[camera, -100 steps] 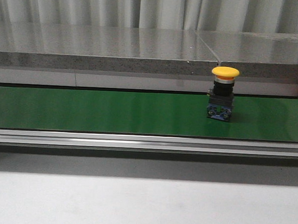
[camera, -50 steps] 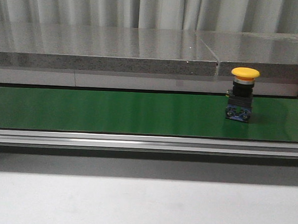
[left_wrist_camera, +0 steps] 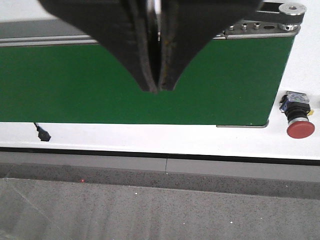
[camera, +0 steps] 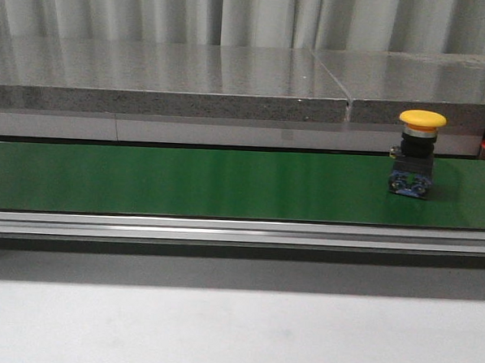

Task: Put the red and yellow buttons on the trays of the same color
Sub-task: 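Carry the red button into the red tray and open the right gripper, then grasp the yellow button at the belt's end with the right gripper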

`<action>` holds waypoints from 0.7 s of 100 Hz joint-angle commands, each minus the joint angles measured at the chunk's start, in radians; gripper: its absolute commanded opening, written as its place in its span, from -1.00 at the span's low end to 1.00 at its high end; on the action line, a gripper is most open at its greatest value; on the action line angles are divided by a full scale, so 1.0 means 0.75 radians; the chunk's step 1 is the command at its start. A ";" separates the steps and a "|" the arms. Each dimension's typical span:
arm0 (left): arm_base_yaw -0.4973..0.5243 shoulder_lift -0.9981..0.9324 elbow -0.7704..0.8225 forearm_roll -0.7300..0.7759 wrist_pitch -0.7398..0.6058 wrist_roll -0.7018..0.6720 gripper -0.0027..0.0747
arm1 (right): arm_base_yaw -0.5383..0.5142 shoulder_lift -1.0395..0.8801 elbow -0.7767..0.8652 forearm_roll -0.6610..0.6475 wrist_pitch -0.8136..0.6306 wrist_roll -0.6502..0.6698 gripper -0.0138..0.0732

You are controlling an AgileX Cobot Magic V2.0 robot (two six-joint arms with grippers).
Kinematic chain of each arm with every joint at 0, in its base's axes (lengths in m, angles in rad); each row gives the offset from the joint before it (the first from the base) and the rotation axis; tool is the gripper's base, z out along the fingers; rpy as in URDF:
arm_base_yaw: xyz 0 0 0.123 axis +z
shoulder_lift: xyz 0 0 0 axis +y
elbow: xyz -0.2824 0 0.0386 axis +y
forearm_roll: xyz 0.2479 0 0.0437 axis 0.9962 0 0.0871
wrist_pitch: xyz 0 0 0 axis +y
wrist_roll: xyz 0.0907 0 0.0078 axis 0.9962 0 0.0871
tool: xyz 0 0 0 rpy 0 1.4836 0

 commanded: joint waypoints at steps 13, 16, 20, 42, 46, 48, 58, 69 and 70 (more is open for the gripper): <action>-0.010 0.010 -0.036 0.000 -0.095 0.000 -0.98 | -0.002 -0.334 0.267 0.065 -0.023 -0.099 0.78; -0.010 0.010 -0.036 0.000 -0.095 0.000 -0.98 | -0.002 -0.369 0.319 0.065 -0.020 -0.107 0.78; -0.010 0.010 -0.036 0.000 -0.095 0.000 -0.98 | -0.002 -0.420 0.368 0.065 -0.015 -0.115 0.78; -0.010 0.010 -0.036 0.000 -0.095 0.000 -0.98 | -0.002 -0.631 0.611 0.046 0.082 -0.116 0.78; -0.010 0.010 -0.036 0.000 -0.095 0.000 -0.98 | -0.002 -0.663 0.649 0.046 0.105 -0.116 0.78; -0.010 0.010 -0.036 0.000 -0.095 0.000 -0.98 | -0.002 -0.677 0.663 0.046 0.115 -0.118 0.78; -0.010 0.010 -0.036 0.000 -0.095 0.000 -0.98 | 0.010 -0.745 0.764 0.046 0.109 -0.140 0.78; -0.010 0.010 -0.036 0.000 -0.095 0.000 -0.98 | 0.054 -0.786 0.836 0.046 0.095 -0.154 0.78; -0.010 0.010 -0.036 0.000 -0.095 0.000 -0.98 | 0.061 -0.787 0.843 0.046 0.095 -0.154 0.78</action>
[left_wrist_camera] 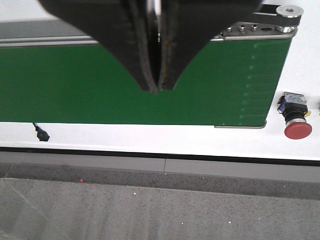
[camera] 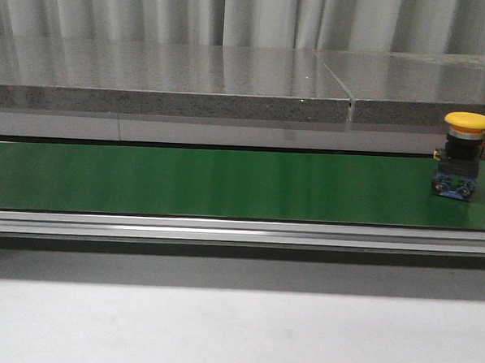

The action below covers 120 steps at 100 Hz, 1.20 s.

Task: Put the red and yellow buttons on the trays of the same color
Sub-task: 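Grasp the yellow button at the belt's end with the right gripper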

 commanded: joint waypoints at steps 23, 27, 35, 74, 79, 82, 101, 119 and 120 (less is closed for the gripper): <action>-0.010 0.010 -0.036 0.000 -0.095 0.000 -0.98 | 0.192 -0.075 0.089 -0.002 -0.109 -0.033 0.78; -0.010 0.010 -0.036 0.000 -0.095 0.000 -0.98 | 0.212 -0.075 0.093 -0.022 -0.120 -0.033 0.78; -0.010 0.010 -0.036 0.000 -0.095 0.000 -0.98 | 0.251 -0.072 0.099 -0.056 -0.135 -0.033 0.78; -0.010 0.010 -0.036 0.000 -0.095 0.000 -0.98 | 0.327 0.091 0.100 -0.053 -0.291 -0.033 0.78; -0.010 0.010 -0.036 0.000 -0.095 0.000 -0.98 | 0.327 0.115 0.100 -0.053 -0.314 -0.033 0.78; -0.010 0.010 -0.036 0.000 -0.095 0.000 -0.98 | 0.327 0.132 0.100 -0.054 -0.330 -0.033 0.78; -0.010 0.010 -0.036 0.000 -0.095 0.000 -0.98 | 0.327 0.200 0.100 -0.055 -0.387 -0.033 0.67; -0.010 0.010 -0.036 0.000 -0.095 0.000 -0.98 | 0.327 0.205 0.096 -0.055 -0.409 -0.032 -0.19; -0.010 0.010 -0.036 0.000 -0.095 0.000 -0.98 | 0.327 0.205 0.096 -0.055 -0.409 -0.032 -0.25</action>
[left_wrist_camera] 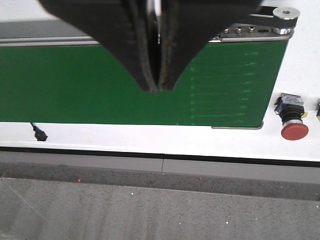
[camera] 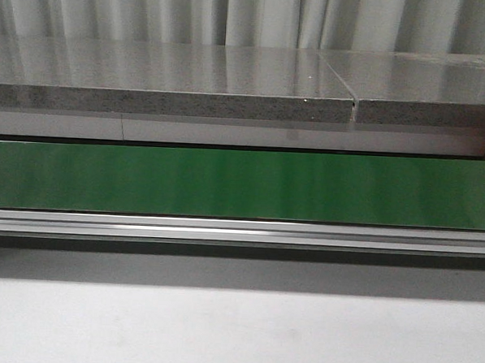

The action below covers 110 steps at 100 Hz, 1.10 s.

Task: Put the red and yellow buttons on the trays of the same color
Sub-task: 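Grasp the yellow button at the belt's end with the right gripper, then lower the yellow button into the yellow tray and open the right gripper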

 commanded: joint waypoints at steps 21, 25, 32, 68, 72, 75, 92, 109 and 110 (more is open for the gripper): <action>-0.010 0.010 -0.036 0.000 -0.095 0.000 -0.98 | -0.003 -0.094 -0.033 0.015 0.022 0.015 -0.53; -0.010 0.010 -0.036 0.000 -0.095 0.000 -0.98 | -0.011 -0.117 -0.033 0.015 0.048 0.028 -0.53; -0.010 0.010 -0.036 0.000 -0.095 0.000 -0.98 | -0.029 -0.177 -0.033 0.008 0.087 0.065 -0.53; -0.010 0.010 -0.036 0.000 -0.095 0.000 -0.98 | -0.183 -0.455 -0.007 -0.462 0.311 0.596 -0.53; -0.010 0.010 -0.036 0.000 -0.095 0.000 -0.98 | -0.200 -0.473 0.009 -0.532 0.321 0.653 -0.53; -0.010 0.010 -0.036 0.000 -0.095 0.000 -0.98 | -0.210 -0.482 0.021 -0.575 0.325 0.682 -0.53; -0.010 0.010 -0.036 0.000 -0.095 0.000 -0.98 | -0.321 -0.493 0.108 -0.677 0.315 0.761 -0.53; -0.010 0.010 -0.036 0.000 -0.095 0.000 -0.98 | -0.422 -0.493 0.220 -0.629 0.202 0.792 -0.53; -0.010 0.010 -0.036 0.000 -0.095 0.000 -0.98 | -0.425 -0.493 0.224 -0.624 0.195 0.792 -0.53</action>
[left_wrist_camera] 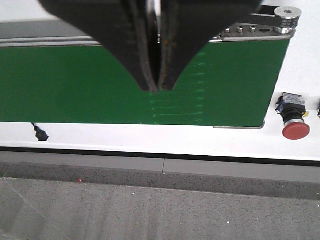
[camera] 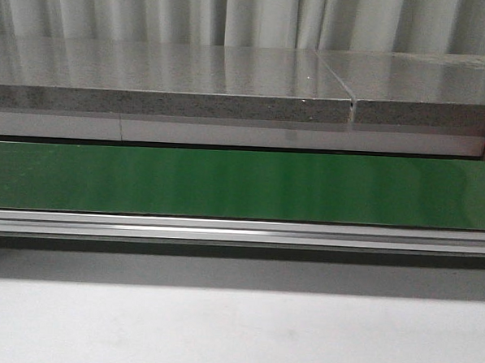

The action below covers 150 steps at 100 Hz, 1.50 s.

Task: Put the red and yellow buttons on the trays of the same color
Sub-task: 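Lower the yellow button into the yellow tray and open the right gripper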

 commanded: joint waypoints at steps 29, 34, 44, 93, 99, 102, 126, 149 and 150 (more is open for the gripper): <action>-0.010 0.010 -0.036 0.000 -0.095 0.000 -0.98 | -0.139 -0.039 0.200 0.101 -0.344 0.013 -0.53; -0.010 0.010 -0.036 0.000 -0.095 0.000 -0.98 | -0.147 -0.039 0.219 0.103 -0.361 0.013 -0.53; -0.010 0.010 -0.036 0.000 -0.095 0.000 -0.98 | -0.166 -0.039 0.247 0.110 -0.410 0.014 -0.53; -0.010 0.010 -0.036 0.000 -0.095 0.000 -0.98 | -0.217 0.015 0.352 0.172 -0.679 0.014 -0.53; -0.010 0.010 -0.036 0.000 -0.095 0.000 -0.98 | -0.217 0.047 0.360 0.181 -0.699 0.014 -0.52; -0.010 0.010 -0.036 0.000 -0.095 0.000 -0.98 | -0.217 0.064 0.360 0.185 -0.703 0.014 -0.52; -0.010 0.010 -0.036 0.000 -0.095 0.000 -0.98 | -0.217 0.151 0.360 0.203 -0.766 0.014 -0.52; -0.010 0.010 -0.036 0.000 -0.095 0.000 -0.98 | -0.217 0.216 0.360 0.203 -0.781 0.014 -0.32; -0.010 0.010 -0.036 0.000 -0.095 0.000 -0.98 | -0.217 0.217 0.360 0.203 -0.781 0.014 -0.30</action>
